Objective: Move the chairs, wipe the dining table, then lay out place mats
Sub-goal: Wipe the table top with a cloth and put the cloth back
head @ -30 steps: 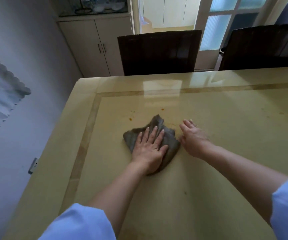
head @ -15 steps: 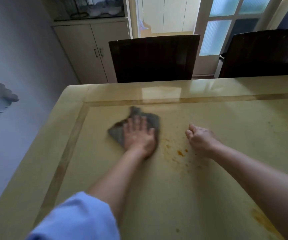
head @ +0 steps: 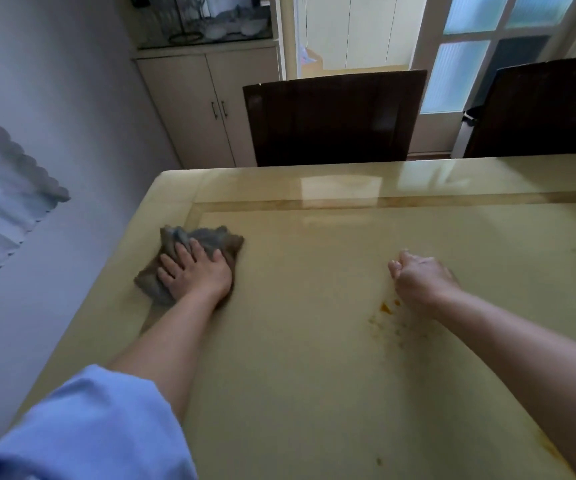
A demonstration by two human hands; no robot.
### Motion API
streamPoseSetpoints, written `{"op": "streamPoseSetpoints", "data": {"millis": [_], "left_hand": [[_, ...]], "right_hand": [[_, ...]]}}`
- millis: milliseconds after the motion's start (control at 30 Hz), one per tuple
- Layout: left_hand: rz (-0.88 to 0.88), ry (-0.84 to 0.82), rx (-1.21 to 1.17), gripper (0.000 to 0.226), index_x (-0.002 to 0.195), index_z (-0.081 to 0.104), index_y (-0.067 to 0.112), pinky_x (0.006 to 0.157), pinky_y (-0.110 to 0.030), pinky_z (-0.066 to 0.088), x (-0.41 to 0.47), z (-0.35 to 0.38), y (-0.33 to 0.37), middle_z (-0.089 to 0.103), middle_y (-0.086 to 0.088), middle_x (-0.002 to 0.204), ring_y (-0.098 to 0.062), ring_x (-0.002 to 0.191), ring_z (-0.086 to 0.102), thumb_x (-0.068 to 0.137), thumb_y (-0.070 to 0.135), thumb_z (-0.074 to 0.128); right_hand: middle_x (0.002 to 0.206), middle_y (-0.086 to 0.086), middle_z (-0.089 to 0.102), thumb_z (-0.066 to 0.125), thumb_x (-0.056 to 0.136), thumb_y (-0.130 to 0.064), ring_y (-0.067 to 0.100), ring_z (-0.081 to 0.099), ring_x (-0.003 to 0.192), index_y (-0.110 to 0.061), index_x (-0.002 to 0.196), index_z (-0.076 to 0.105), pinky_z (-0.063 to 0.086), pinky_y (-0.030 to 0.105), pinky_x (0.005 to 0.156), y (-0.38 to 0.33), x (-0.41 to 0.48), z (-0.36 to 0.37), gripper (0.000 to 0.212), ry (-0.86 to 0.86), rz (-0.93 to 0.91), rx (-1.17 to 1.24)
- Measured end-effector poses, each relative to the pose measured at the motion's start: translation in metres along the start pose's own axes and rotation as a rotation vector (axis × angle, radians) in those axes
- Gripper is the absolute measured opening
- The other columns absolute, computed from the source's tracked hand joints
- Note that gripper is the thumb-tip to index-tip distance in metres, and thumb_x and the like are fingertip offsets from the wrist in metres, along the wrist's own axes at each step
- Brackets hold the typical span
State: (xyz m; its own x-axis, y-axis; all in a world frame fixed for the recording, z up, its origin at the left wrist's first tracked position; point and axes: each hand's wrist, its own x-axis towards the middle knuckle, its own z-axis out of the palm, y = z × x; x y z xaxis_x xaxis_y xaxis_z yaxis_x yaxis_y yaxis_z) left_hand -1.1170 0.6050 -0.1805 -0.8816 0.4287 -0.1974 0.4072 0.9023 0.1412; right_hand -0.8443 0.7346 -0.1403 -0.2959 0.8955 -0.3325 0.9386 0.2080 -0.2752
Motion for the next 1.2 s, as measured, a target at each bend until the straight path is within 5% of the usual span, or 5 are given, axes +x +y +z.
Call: {"op": "streamPoseSetpoints", "data": {"millis": [300, 567, 667, 1000, 1200], "left_hand": [[0.809, -0.178, 0.096, 0.059, 0.151, -0.005, 0.027, 0.118, -0.038, -0.013, -0.103, 0.044, 0.142, -0.013, 0.004, 0.160, -0.019, 0.147, -0.017, 0.098, 0.049, 0.012], [0.130, -0.006, -0.009, 0.062, 0.152, 0.000, 0.027, 0.120, -0.045, -0.004, 0.049, -0.011, -0.010, -0.006, -0.001, 0.161, -0.027, 0.148, -0.005, 0.097, 0.052, 0.013], [-0.025, 0.011, -0.032, 0.062, 0.152, -0.001, 0.023, 0.118, -0.049, -0.008, 0.060, -0.010, 0.024, -0.007, -0.005, 0.161, -0.035, 0.146, -0.009, 0.097, 0.048, 0.013], [0.911, -0.159, 0.106, 0.055, 0.151, 0.000, 0.033, 0.119, -0.040, -0.008, -0.046, 0.042, 0.202, -0.009, 0.005, 0.160, -0.021, 0.148, -0.012, 0.099, 0.048, 0.014], [0.416, -0.021, 0.000, 0.058, 0.152, 0.004, 0.030, 0.120, -0.047, 0.000, 0.070, 0.006, 0.096, -0.005, 0.003, 0.161, -0.027, 0.148, -0.004, 0.098, 0.051, 0.015]], "right_hand": [[0.136, 0.013, 0.054, 0.035, 0.098, -0.036, 0.034, 0.049, 0.124, -0.020, 0.125, 0.057, 0.040, 0.035, 0.099, 0.002, 0.003, -0.001, 0.038, 0.027, 0.033, 0.161], [0.112, 0.013, 0.065, 0.041, 0.093, -0.013, 0.030, 0.062, 0.104, -0.009, 0.104, 0.067, 0.051, 0.032, 0.083, -0.026, 0.005, -0.008, 0.029, 0.014, 0.094, -0.065], [0.112, 0.010, 0.063, 0.041, 0.091, -0.009, 0.027, 0.061, 0.105, -0.008, 0.108, 0.065, 0.052, 0.031, 0.080, -0.043, 0.014, -0.010, 0.029, 0.009, 0.125, -0.132], [0.123, 0.014, 0.059, 0.046, 0.092, -0.015, 0.029, 0.058, 0.114, -0.009, 0.121, 0.058, 0.049, 0.031, 0.090, -0.044, 0.023, -0.026, 0.032, -0.028, 0.111, -0.179], [0.103, 0.007, 0.060, 0.040, 0.095, -0.008, 0.021, 0.059, 0.090, -0.002, 0.110, 0.064, 0.049, 0.026, 0.070, -0.033, 0.029, -0.048, 0.029, -0.213, -0.034, -0.257]]}}
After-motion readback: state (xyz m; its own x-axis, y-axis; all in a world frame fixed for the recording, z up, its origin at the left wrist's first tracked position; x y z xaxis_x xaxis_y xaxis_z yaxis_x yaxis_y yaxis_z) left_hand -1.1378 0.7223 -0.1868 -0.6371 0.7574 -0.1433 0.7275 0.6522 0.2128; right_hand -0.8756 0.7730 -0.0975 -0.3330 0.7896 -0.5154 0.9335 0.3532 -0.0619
